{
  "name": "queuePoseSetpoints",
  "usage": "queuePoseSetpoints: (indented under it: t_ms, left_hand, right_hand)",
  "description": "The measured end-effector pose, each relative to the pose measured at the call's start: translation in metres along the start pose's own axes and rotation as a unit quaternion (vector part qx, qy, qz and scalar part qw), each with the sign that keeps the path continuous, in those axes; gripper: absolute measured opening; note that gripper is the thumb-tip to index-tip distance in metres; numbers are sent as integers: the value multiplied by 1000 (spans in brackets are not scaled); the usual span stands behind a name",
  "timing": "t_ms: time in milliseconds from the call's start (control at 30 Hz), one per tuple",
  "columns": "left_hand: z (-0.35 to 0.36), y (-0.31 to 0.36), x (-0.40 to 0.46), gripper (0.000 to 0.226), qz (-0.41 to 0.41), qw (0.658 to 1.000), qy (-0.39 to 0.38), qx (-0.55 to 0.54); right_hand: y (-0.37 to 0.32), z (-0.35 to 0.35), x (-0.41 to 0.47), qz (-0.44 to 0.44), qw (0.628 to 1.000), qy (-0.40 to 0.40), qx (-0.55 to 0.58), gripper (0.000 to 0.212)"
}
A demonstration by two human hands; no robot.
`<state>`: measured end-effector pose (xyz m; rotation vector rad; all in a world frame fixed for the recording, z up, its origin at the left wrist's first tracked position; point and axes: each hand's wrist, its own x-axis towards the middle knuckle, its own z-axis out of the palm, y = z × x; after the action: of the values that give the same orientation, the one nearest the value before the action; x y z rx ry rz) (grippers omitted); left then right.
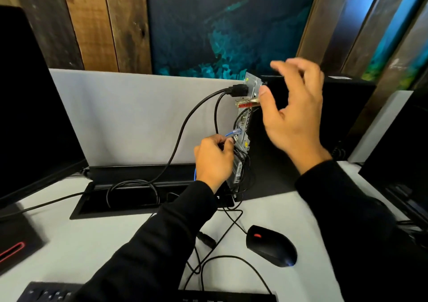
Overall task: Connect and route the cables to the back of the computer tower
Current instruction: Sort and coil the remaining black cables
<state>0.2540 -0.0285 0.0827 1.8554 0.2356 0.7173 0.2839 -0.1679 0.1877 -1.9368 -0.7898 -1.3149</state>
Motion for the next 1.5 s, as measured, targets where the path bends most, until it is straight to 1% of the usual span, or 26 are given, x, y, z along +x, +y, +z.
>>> queuePoseSetpoints:
  t_ms: [67, 133, 200, 233, 333, 467, 567, 633, 700, 767, 833, 900, 967, 1033, 1067, 1100, 1133, 1167, 1200, 1233, 1267, 1300, 1367, 1433, 1467, 1500]
  left_hand:
    - [-2, 0, -1, 23, 40, 999, 19, 2]
    - [-5, 0, 0, 19, 60, 997, 48, -17]
    - [-7, 2, 4, 17, 73, 994, 71, -32]
    - [-8, 4, 6, 18, 83, 994, 74, -20]
    - [-8, 12, 16, 18, 104, 991, 63, 51]
    - [-9, 22, 30, 21, 58, 988, 19, 145]
    - [-11, 26, 37, 21, 55, 985, -7, 162]
    - [-13, 22, 36, 20, 75, 989, -23, 125]
    - [-15, 10, 33, 18, 75, 995, -44, 43]
    - [-18, -2, 28, 17, 50, 996, -56, -56]
    - [-22, -8, 21, 18, 24, 990, -63, -127]
    - [-27, -9, 12, 21, 1, 984, -68, -167]
    - [-33, -7, 1, 20, -18, 979, -72, -189]
    - [-38, -3, -11, 17, -14, 975, -79, -206]
    - [-40, -1, -17, 16, -10, 973, -86, -214]
    - [-42, 1, -24, 15, -3, 970, -95, -223]
    - [-43, 4, -29, 15, 8, 968, -105, -229]
    - [-44, 7, -33, 14, 19, 966, -119, -228]
    - [-44, 9, -37, 12, 25, 964, -135, -226]
    - [-43, 9, -38, 7, 17, 960, -149, -236]
    - [-43, 9, -41, 9, -10, 953, -165, -253]
    - [-43, 8, -41, 15, -46, 943, -180, -276]
    - [-46, 4, -44, 16, -99, 911, -228, -329]
    - [-49, 5, -48, 6, -117, 868, -288, -386]
    - [-50, 4, -51, 3, -121, 851, -309, -408]
    - [-51, 2, -54, 13, -112, 849, -317, -408]
  right_hand:
    - [6, 4, 13, 2, 999, -38, 10, 41]
    - [11, 10, 16, 4, 997, -81, 8, 39]
    - [15, 14, 13, 4, 995, -96, -14, 35]
    - [15, 15, 12, 6, 996, -93, -17, 34]
    - [14, 17, 10, 13, 997, -79, -7, 33]
    - [14, 18, 9, 14, 997, -75, -5, 33]
    - [13, 19, 8, 14, 997, -72, -2, 34]
    - [14, 19, 9, 14, 998, -69, -2, 34]
    - [15, 19, 7, 13, 998, -69, -7, 34]
    - [14, 20, 6, 12, 997, -72, -10, 35]
    - [13, 19, 7, 16, 997, -77, -3, 36]
    - [12, 16, 7, 23, 997, -68, 26, 35]
    - [6, 7, -3, 24, 996, -39, 71, 33]
    - [-6, -1, -29, 18, 996, -20, 82, 31]
    - [-12, -2, -45, 18, 996, -32, 85, 30]
    - [-16, -2, -63, 34, 993, -63, 98, 31]
    - [-20, -2, -76, 65, 984, -113, 122, 32]
    - [-21, 0, -86, 109, 967, -174, 152, 31]
    - [-21, 0, -93, 157, 942, -227, 192, 24]
    - [-19, 0, -95, 201, 913, -262, 241, 15]
    - [-18, -4, -98, 242, 890, -268, 279, 14]
    - [-16, -5, -98, 274, 875, -257, 304, 17]
    - [-15, -9, -99, 326, 855, -228, 331, 17]
    - [-19, -11, -100, 375, 834, -196, 353, 19]
    - [-22, -11, -100, 408, 815, -184, 368, 20]
    - [-23, -13, -100, 444, 789, -174, 387, 21]
